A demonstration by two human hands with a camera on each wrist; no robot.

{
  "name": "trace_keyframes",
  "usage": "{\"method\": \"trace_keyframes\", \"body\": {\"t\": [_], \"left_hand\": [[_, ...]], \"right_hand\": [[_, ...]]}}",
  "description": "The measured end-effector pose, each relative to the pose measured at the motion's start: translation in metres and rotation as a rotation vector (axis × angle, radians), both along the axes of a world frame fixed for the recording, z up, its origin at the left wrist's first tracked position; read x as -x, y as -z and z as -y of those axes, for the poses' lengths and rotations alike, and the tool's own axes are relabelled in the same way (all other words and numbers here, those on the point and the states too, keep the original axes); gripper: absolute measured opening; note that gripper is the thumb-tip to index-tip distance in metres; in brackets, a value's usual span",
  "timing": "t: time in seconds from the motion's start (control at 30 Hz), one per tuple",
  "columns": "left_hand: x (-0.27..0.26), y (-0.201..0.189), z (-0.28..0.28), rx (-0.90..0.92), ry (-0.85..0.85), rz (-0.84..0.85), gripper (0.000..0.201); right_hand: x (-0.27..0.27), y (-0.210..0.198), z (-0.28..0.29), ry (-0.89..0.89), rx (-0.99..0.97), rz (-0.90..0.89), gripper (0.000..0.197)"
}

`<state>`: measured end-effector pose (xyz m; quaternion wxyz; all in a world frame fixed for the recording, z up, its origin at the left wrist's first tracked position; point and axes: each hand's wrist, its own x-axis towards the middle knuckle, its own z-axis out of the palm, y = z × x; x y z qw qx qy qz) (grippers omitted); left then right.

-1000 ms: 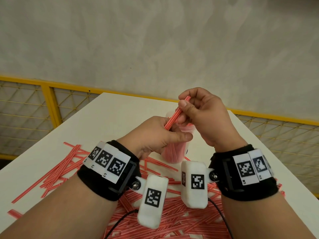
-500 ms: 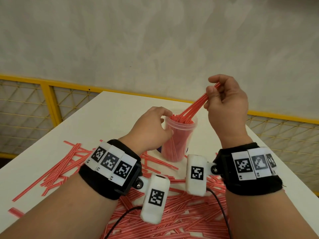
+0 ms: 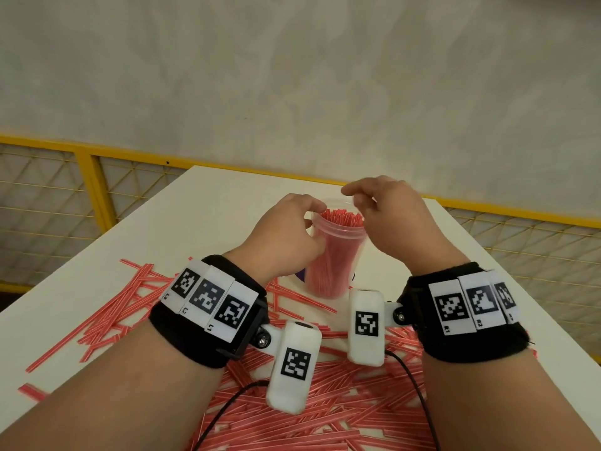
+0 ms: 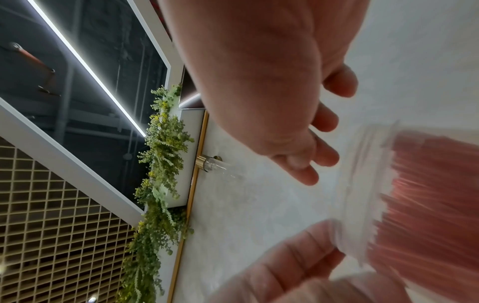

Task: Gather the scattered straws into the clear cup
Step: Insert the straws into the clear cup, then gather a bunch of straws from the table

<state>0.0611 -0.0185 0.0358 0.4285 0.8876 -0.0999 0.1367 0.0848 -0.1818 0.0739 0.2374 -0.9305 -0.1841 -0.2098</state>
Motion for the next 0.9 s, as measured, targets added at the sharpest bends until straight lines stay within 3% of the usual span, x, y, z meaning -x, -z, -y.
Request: {"method": "trace_keyframes", "body": {"t": [0.1,0.3,0.47,0.57,0.63,0.77,0.9], "left_hand": [[0.001,0.001,-0.002,-0.029,0.030,0.015,0.043],[0.001,0.005,-0.001,-0.182,0.022,0.060,0.042],[0.000,0.001,-0.004,-0.264,0.078,-0.071,0.066],[0.002,-0.003,-0.008,-0.273,0.084,-0.111,0.071],[0.005,-0.009,-0.010,-0.260,0.049,-0.078,0.066],[0.014,-0.031,-0.016,-0.255,-0.033,0.049,0.032],[0.023,-0.049,-0.013,-0.251,-0.032,0.104,0.013]], "right_hand": [[0.005,-0.007,0.008,0.047,0.026,-0.055,0.049],[0.009,-0.004,0.004,0.060,0.320,-0.197,0.042],[0.009,-0.002,0.002,0.049,0.342,-0.207,0.052],[0.012,-0.004,0.004,0.039,0.222,-0.188,0.061],[0.015,-0.011,0.009,0.042,0.174,-0.140,0.055],[0.028,-0.033,0.018,-0.003,0.112,-0.043,0.031],[0.048,-0.049,0.015,-0.060,0.151,-0.069,0.021]]}}
